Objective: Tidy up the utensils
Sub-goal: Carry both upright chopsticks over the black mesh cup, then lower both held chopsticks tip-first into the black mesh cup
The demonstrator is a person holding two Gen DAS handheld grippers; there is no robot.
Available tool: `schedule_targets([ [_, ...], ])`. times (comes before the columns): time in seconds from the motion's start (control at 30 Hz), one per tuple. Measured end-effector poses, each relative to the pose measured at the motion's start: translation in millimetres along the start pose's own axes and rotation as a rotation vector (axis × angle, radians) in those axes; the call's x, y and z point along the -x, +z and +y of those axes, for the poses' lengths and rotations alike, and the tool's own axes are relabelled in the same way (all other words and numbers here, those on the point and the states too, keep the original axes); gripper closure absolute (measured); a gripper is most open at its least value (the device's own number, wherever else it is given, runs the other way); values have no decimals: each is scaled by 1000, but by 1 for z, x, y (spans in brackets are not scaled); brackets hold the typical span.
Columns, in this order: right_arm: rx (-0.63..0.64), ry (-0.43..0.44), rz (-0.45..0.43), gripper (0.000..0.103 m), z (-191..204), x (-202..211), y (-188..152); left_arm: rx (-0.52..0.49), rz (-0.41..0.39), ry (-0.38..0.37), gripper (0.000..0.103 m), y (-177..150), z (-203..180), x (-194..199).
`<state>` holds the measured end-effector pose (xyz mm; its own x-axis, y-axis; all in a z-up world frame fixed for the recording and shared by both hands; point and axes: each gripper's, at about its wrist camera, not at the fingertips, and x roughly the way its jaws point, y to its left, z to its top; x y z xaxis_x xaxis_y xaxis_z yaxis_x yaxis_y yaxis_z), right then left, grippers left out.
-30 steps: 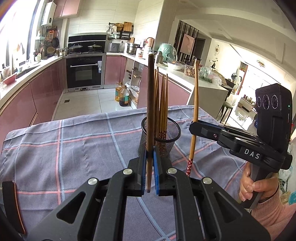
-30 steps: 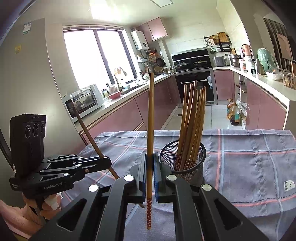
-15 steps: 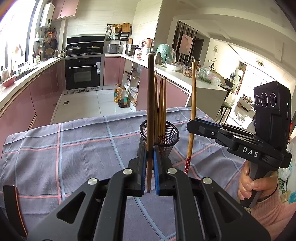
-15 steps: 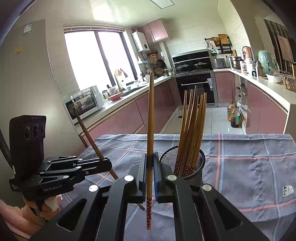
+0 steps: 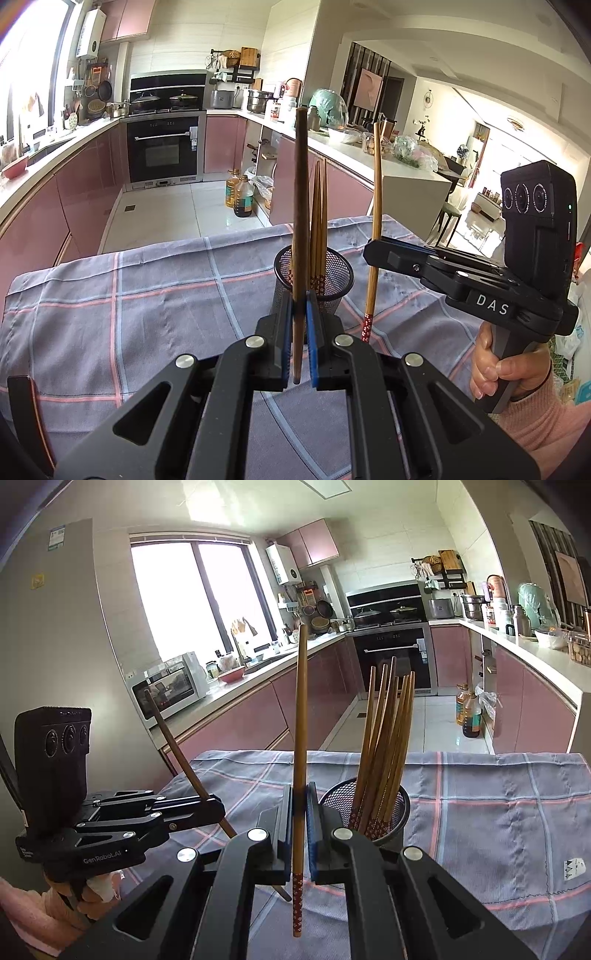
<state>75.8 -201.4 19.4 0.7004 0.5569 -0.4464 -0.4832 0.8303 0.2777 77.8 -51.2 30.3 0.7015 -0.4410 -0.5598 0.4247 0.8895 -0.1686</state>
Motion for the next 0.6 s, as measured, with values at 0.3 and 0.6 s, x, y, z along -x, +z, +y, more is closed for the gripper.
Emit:
schedule_targets([
  [0.3, 7, 1, -11, 97, -2, 2, 4, -9, -8, 0, 95, 2, -2, 3],
  [0.6, 10, 0, -17, 97, -3, 4, 6, -19, -15, -2, 95, 6, -5, 3],
])
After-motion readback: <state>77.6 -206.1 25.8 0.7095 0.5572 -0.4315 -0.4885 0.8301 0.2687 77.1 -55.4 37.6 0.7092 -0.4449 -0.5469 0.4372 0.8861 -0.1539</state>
